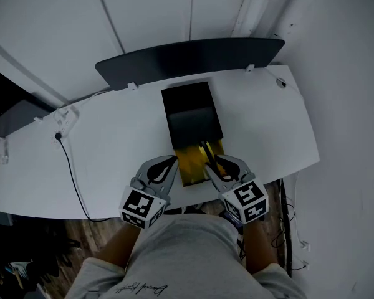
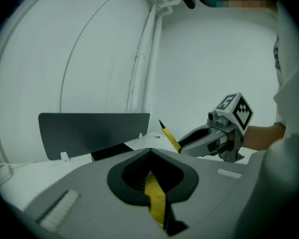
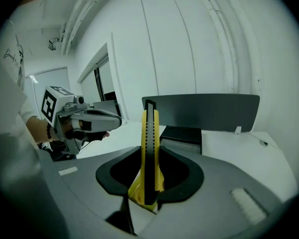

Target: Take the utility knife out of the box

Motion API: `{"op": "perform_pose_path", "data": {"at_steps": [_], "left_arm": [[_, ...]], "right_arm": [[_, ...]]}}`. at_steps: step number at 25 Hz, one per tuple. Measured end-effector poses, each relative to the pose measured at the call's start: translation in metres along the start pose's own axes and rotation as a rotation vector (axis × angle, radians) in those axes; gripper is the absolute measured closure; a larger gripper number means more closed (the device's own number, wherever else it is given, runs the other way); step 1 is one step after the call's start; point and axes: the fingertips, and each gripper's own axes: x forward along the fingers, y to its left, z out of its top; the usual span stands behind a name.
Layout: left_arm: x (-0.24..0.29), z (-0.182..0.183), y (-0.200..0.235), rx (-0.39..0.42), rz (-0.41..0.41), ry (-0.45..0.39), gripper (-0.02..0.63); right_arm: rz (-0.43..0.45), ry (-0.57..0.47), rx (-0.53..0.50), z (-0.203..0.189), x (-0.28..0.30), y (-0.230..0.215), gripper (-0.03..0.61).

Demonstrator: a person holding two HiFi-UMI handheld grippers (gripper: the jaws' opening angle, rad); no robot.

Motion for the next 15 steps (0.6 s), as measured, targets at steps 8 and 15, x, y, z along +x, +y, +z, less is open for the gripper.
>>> {"op": "perform_pose_path", "data": {"at_steps": [8,15], "left_arm": [[0.0015,0.0002,0.0006,0.005,-0.005,0.003,0.614],[0.0019,0.0005,-0.0003,0.008,-0.007,0.011,0.614]], "right_arm": [[0.006,0.004,-0.008,0.0022,0.003,-0.001,0.446],[0.007,0.002,-0.019,0.0051,0.0038,-0.0019,0.446]]}}
